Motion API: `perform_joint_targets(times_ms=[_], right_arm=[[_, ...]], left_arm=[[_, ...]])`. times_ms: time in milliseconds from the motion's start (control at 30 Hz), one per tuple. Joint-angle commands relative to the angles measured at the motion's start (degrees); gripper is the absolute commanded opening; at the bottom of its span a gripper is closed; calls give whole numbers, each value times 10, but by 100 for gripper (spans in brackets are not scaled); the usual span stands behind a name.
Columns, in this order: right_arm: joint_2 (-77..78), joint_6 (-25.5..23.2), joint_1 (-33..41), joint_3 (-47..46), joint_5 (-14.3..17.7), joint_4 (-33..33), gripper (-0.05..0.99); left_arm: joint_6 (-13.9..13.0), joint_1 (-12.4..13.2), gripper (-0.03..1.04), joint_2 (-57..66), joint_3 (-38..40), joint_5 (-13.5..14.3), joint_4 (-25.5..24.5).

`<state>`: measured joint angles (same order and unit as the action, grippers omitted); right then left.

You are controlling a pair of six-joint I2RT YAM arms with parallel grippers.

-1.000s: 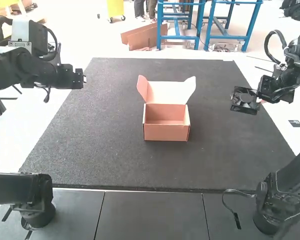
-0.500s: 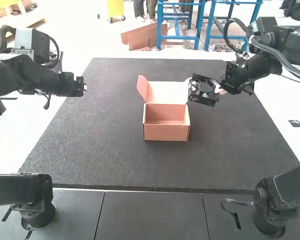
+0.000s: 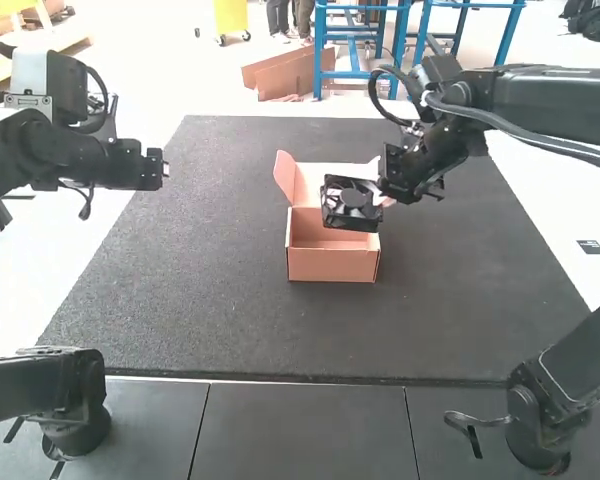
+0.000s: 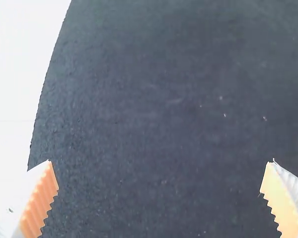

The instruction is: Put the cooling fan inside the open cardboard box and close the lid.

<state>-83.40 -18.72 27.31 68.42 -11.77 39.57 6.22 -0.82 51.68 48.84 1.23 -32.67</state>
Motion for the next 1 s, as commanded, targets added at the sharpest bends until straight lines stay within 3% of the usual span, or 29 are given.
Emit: perform_joint_targets(times_ms=[0,433,967], right_arm=[[-19,-14,22,29,18,-15,-1],[-122,-11,33,61,91,-106,-1],[-208,-1,34,51,107,-143,-1]], left_arm=[[-9,-4,97,-17,-5,-6,1],[-9,-4,97,-34,-5,-7,-14],[-8,-4,97,-34,-1,-8,-6]])
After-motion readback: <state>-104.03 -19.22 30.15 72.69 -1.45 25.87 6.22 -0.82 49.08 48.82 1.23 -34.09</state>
